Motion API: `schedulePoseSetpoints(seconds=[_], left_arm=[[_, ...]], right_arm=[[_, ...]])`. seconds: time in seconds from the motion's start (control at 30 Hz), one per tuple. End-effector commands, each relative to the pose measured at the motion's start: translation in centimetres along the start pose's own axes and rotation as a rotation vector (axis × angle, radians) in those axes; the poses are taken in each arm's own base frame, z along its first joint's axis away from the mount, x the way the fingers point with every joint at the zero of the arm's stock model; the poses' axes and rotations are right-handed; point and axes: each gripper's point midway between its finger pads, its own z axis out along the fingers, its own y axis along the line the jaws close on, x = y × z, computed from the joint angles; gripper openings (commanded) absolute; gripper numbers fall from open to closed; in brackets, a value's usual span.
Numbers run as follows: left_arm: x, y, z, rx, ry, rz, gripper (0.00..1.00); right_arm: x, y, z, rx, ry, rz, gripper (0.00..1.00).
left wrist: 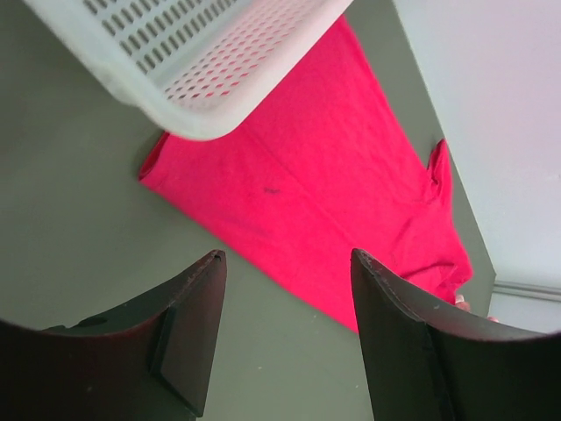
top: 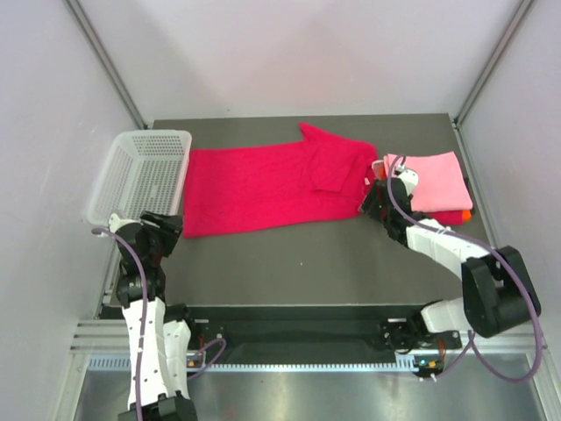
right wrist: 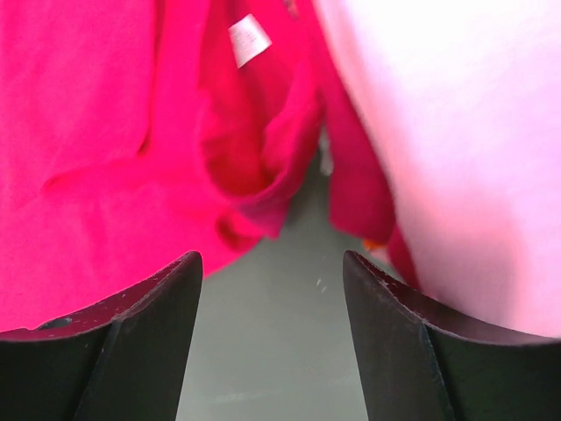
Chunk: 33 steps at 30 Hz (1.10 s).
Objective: Fold and stack the t-shirts
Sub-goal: Fold the tshirt
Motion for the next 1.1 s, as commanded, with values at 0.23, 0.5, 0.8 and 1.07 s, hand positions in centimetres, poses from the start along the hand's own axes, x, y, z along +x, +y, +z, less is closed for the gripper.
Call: schedulePoseSetpoints(seconds=[0.23, 0.5, 0.8, 1.07], left_arm=[[0.5, 0.5, 1.6, -0.017, 0.032, -0.019, 0.63], [-0.1, 0.0, 1.6, -0.008, 0.011, -0.005, 0.63], [0.8, 1.0, 2.5, -0.027, 0.053, 0.001, 0.63], [1.9, 2.1, 3.1, -0.037, 0.079, 0.005, 0.63]], right_arm=[[-2.2, -2.4, 4.7, 0.083, -0.015, 0.135, 0.70], [-4.4, -6.7, 5.8, 0.138, -0.052, 0.257, 0.79], [-6.2, -10.5, 5.5, 0.199, -0.082, 0.333, 0.85], [-7.1, -9.9, 4.0, 0.162, -0.104, 0.311, 0.82]])
